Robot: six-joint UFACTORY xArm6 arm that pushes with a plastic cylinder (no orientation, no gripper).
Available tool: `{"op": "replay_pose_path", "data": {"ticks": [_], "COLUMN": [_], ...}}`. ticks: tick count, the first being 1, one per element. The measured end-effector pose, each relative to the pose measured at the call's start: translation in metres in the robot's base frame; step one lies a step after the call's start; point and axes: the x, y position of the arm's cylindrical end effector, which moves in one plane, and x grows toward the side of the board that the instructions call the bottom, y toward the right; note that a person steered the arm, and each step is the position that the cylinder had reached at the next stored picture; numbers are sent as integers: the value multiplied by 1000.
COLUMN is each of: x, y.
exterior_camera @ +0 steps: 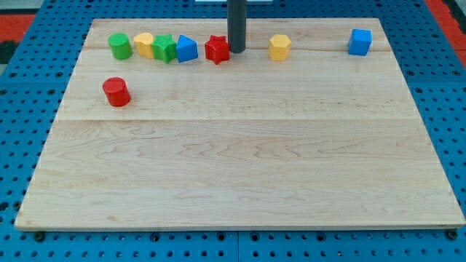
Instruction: Slide the red circle towards the top center
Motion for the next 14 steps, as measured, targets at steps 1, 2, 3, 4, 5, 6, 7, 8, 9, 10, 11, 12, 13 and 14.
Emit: {"op": "replay_pose_path", "data": {"ticks": [1, 2, 3, 4, 5, 6, 7, 8, 9, 10, 11, 12, 13, 14], "x": [71, 122, 162, 143, 83, 61, 61, 67, 97, 137, 139, 99, 76, 76], "y": [7, -46, -131, -230, -255, -210, -129, -158, -205, -219, -175, -141, -143, -162]}}
